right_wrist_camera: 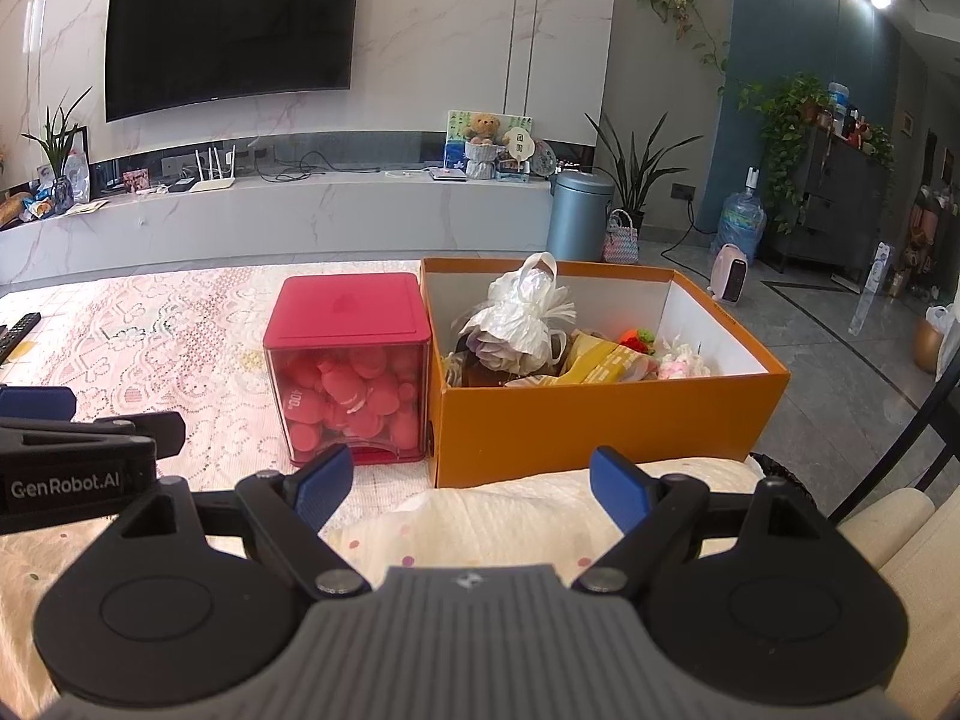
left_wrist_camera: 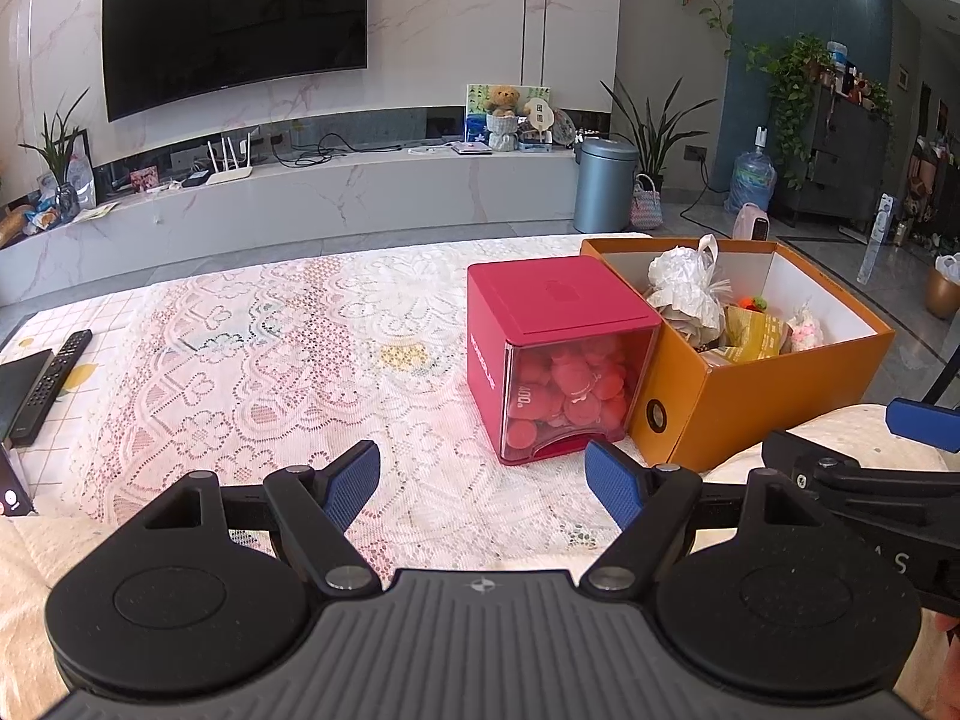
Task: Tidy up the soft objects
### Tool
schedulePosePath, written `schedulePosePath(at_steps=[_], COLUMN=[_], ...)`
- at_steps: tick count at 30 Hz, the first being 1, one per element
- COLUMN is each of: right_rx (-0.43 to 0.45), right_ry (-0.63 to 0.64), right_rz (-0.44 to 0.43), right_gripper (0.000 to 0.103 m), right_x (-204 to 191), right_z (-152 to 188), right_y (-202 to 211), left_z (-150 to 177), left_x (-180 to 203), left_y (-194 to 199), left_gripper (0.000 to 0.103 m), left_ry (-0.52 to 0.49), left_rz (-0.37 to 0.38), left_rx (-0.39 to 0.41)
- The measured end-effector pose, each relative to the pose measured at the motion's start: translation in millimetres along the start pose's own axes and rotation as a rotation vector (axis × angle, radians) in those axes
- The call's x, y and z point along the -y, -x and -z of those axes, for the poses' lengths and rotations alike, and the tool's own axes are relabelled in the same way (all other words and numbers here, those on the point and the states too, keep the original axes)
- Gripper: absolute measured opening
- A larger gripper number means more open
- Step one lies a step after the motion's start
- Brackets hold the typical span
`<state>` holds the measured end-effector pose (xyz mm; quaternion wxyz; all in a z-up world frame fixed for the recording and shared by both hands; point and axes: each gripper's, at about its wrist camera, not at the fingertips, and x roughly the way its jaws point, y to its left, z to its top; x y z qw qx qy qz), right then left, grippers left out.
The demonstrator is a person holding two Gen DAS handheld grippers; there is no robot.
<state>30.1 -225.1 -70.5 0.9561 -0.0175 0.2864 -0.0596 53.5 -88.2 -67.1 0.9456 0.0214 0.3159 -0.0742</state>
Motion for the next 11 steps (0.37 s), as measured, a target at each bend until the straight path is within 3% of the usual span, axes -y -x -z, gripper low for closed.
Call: schedulePosePath(at_steps=[11], right_rx=[-0.004], right_ry=[0.004], right_rz=[-0.003], right_gripper=[0.085], right_x=[-0.5], right_z=[-0.3], right_y=[-1.9], left_z=[0.1], left_x=[-1.0], left_y=[2.6], left_gripper=[0.091], left_ry=[0.006], left_rz=[0.009], left_rx=[0.008])
